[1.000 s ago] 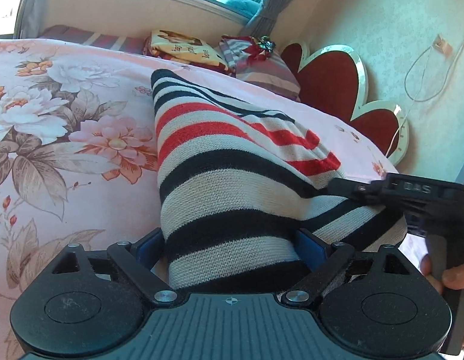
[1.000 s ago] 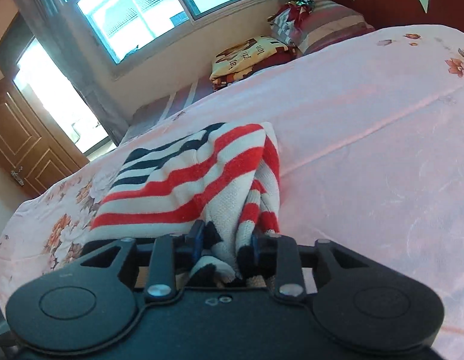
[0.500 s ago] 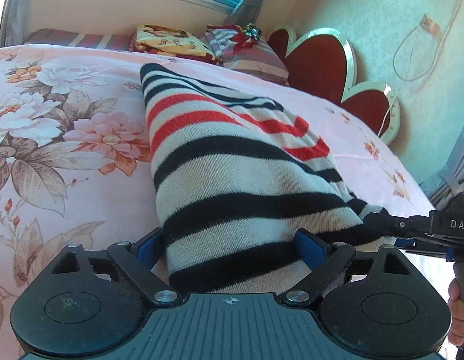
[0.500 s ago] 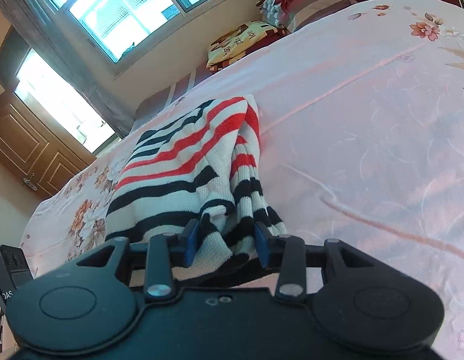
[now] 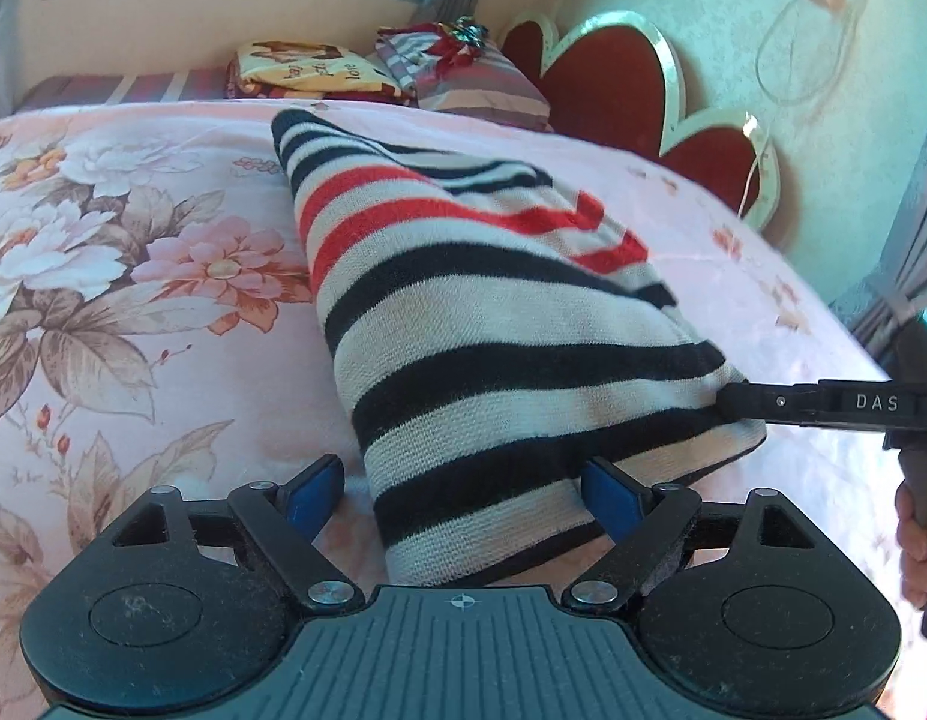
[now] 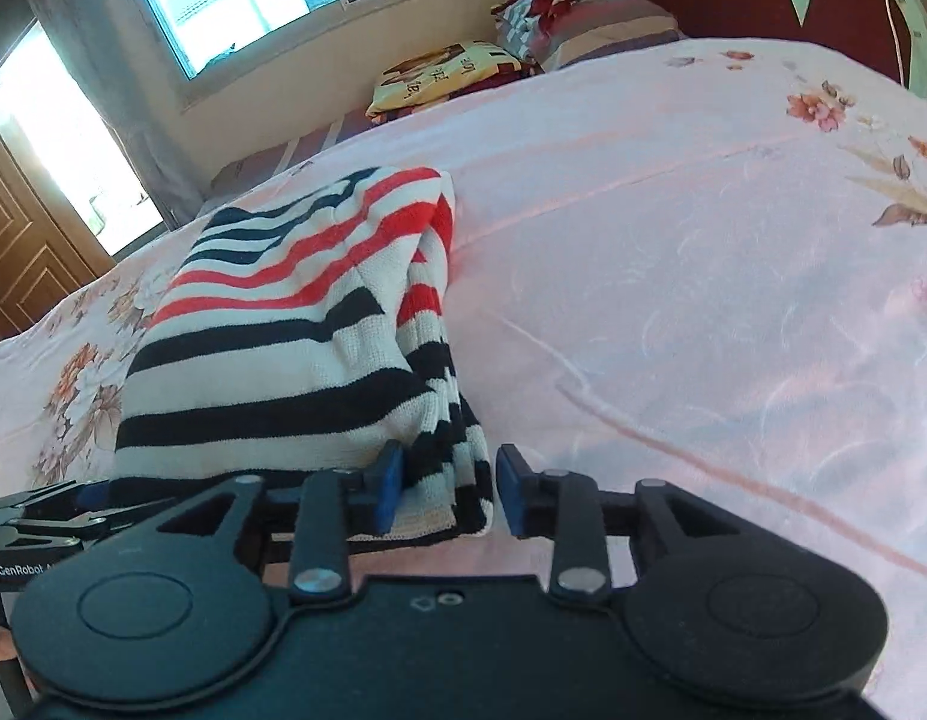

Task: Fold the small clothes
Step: 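Open the right gripper and lift both grippers off the folded bundle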

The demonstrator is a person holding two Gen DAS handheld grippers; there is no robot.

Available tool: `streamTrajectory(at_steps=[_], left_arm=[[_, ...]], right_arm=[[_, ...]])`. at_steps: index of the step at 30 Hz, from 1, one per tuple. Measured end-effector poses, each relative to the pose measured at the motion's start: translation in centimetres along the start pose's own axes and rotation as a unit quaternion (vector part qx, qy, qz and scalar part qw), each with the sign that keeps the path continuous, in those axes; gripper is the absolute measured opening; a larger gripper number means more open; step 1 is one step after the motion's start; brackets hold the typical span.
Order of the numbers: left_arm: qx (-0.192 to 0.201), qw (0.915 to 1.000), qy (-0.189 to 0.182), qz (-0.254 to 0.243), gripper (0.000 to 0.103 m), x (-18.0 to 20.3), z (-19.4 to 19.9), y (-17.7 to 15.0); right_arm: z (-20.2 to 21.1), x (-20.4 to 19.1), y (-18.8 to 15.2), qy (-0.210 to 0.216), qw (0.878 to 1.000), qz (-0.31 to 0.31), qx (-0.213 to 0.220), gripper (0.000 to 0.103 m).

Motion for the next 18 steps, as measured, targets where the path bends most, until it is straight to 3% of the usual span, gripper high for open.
streamTrajectory(at_steps=[4, 8, 15, 18], left_arm=[[0.057, 0.9979, 0.007, 0.029, 0.087, -0.3, 1.8, 3.1], [0.073, 0.9960, 0.038, 0.036, 0.087, -0.9, 0.2, 6.3], [0.052, 0.9943, 0.074, 0.056, 0.087, -2.1, -5.5, 9.2], [0.027, 0.9933, 0.076, 0.082, 0.087, -3.3, -7.8, 8.8]], right_arm=[[0.1, -3.3, 3.2, 0.011, 0.998, 0.055, 0.043, 0.031], [-2.7, -6.0, 5.9, 0.016, 0.994, 0.091, 0.052, 0.027], [-8.5, -8.1, 9.7, -0.004, 0.990, 0.128, 0.058, 0.026], [-11.5, -6.7, 9.8, -0.043, 0.986, 0.152, 0.042, 0.023]])
Point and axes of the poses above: each gripper's, at about its wrist camera, not at the fingertips, and z roughly against the way its jaws point, x to its right, y to its top, the point moved 7 cm from there along -z, roughly the way its jaws point, and after that the axes turned 5 degrees about y, right-handed, at the moved point
